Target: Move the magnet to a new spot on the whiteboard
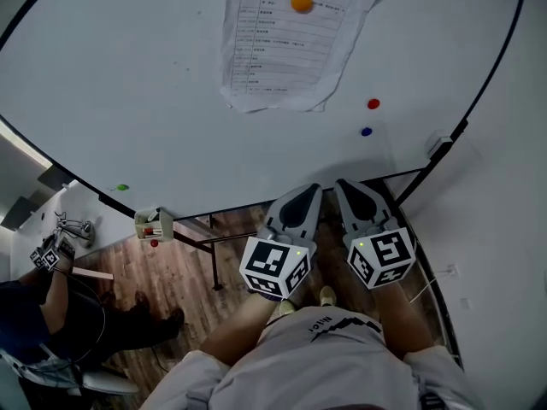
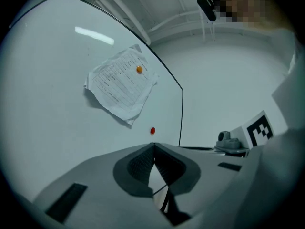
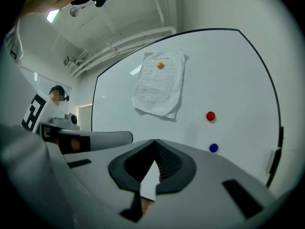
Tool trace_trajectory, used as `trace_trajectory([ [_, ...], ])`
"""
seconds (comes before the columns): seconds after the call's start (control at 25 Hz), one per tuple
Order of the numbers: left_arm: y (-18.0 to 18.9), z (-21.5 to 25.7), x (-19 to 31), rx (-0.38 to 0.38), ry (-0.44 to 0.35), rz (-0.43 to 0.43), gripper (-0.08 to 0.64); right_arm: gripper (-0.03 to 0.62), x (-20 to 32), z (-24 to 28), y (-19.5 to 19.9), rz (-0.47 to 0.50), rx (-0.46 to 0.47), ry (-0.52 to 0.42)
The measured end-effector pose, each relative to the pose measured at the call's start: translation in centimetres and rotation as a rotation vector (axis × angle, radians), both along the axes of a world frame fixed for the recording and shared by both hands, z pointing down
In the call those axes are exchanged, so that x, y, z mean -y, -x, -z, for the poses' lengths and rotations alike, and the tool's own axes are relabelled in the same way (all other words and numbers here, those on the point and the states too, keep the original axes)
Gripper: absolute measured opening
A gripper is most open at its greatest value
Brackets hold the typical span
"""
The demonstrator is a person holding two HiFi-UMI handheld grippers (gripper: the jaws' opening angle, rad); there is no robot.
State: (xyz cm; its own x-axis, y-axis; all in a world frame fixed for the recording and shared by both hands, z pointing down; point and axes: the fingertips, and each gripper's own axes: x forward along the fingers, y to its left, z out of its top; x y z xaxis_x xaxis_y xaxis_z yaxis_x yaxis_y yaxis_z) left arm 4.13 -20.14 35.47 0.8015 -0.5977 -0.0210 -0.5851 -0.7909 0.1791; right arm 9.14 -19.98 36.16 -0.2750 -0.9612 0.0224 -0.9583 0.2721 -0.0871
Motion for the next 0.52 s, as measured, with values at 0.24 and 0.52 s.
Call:
trace_trajectory([
  [0.24, 0.4, 0.27, 0.39, 0.007, -0.01, 0.023, 0.011, 0.014, 0.32, 0.21, 0.45, 0.02, -0.004, -0.009],
  [0.52, -0.01, 0.62, 0.94, 0.015, -0.025, 0.045, 0.011, 0.014, 0.73, 0.2, -0.14, 0.035, 0.0, -0.006],
])
